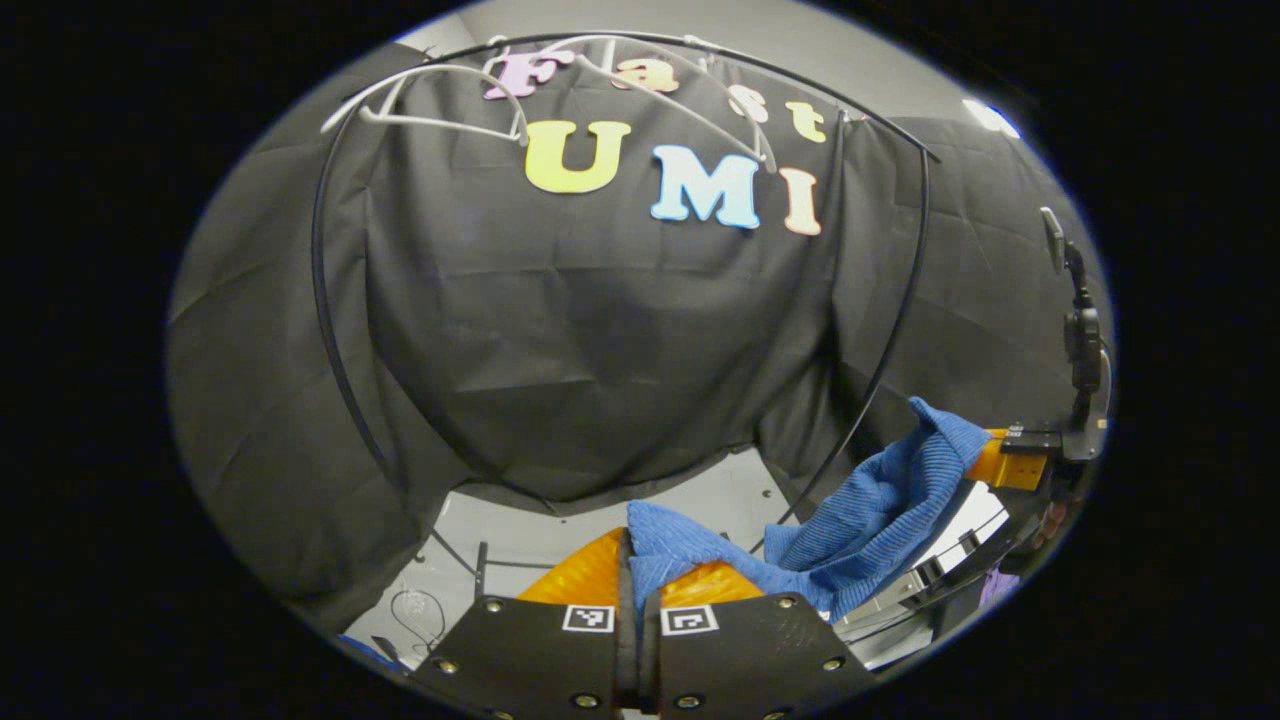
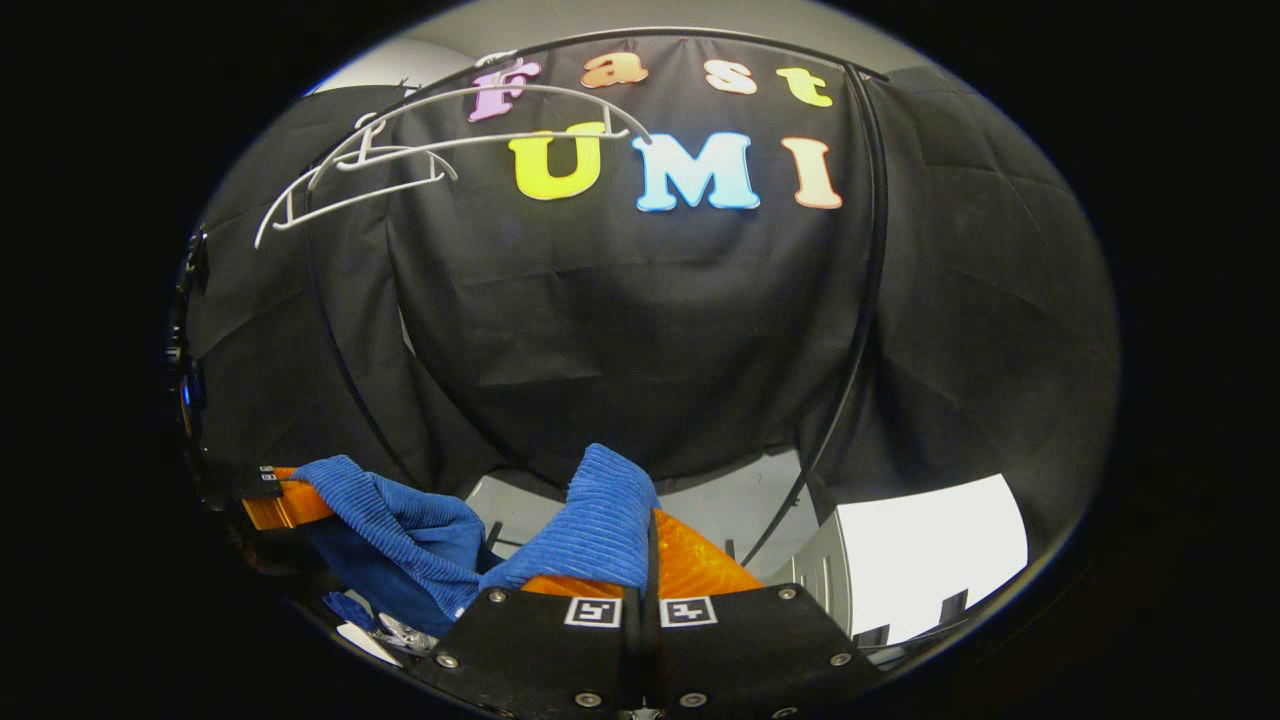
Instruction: Grasp the clothes on the hanger with both hands and then place them into the laundry hamper below.
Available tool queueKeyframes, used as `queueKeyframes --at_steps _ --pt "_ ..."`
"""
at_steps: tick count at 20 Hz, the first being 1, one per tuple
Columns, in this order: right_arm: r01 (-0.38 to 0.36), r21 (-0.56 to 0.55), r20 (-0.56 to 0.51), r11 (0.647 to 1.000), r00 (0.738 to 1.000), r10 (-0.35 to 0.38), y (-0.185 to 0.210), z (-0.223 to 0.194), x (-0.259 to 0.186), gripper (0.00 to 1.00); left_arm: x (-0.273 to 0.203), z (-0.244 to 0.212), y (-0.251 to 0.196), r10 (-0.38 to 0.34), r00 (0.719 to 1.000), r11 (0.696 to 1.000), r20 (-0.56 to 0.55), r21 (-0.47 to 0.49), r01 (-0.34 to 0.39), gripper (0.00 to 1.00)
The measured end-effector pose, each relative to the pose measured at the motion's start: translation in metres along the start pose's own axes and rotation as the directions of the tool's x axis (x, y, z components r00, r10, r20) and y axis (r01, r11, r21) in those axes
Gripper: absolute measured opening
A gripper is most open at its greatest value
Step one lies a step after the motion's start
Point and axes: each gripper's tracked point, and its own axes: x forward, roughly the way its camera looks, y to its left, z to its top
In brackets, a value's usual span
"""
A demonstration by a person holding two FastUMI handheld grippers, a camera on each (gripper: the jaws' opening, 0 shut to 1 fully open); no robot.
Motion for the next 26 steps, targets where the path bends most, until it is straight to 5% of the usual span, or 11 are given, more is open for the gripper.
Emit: queueKeyframes --at_steps 12,25,26 --pt "0.033 0.045 -0.202 0.998 0.979 -0.023 -0.008 -0.097 0.06 0.01 0.069 -0.101 -0.002 -0.017 0.985 1.0 -0.172 -0.011 0.015 0.02" --pt "0.035 0.037 -0.258 0.999 0.966 -0.025 -0.004 -0.107 0.058 0.06 0.072 -0.108 0.006 0.007 0.98 1.0 -0.199 0.028 -0.002 0.1" --pt "0.046 0.037 -0.269 0.998 0.962 -0.034 -0.004 -0.109 0.057 0.07 0.07 -0.11 0.008 0.013 0.979 1.0 -0.201 0.027 -0.008 0.0"
